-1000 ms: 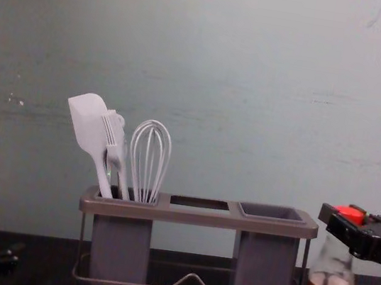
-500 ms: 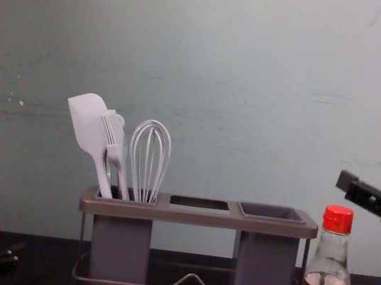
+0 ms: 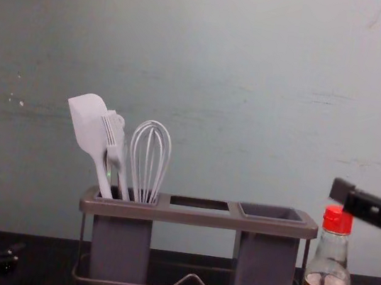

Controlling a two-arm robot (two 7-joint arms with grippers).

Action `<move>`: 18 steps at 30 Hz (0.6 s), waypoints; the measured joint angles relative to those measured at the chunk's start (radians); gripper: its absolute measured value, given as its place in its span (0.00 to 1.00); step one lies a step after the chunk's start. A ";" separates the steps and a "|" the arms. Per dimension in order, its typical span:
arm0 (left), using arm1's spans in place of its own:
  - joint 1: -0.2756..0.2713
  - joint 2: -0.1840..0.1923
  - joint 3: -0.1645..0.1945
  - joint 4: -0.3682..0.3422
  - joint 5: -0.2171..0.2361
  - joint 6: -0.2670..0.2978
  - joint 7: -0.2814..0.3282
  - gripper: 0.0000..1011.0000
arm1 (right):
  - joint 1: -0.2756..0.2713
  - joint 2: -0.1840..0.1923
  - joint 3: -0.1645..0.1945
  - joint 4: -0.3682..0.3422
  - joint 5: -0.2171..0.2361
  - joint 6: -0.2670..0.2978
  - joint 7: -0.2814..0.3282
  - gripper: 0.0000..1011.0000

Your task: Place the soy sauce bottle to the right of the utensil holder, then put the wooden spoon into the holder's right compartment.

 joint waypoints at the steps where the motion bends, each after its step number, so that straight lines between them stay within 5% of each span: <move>1: 0.000 0.000 0.000 0.000 0.000 0.000 0.000 0.99 | -0.012 0.009 -0.008 -0.015 0.000 0.011 0.006 0.99; 10: 0.000 0.000 0.000 0.000 0.000 0.000 0.000 0.99 | -0.064 0.056 -0.060 -0.070 -0.012 0.044 0.034 0.99; 18: 0.000 0.000 0.000 0.000 0.000 0.000 0.000 0.99 | -0.070 0.091 -0.145 -0.065 -0.043 0.106 0.063 0.99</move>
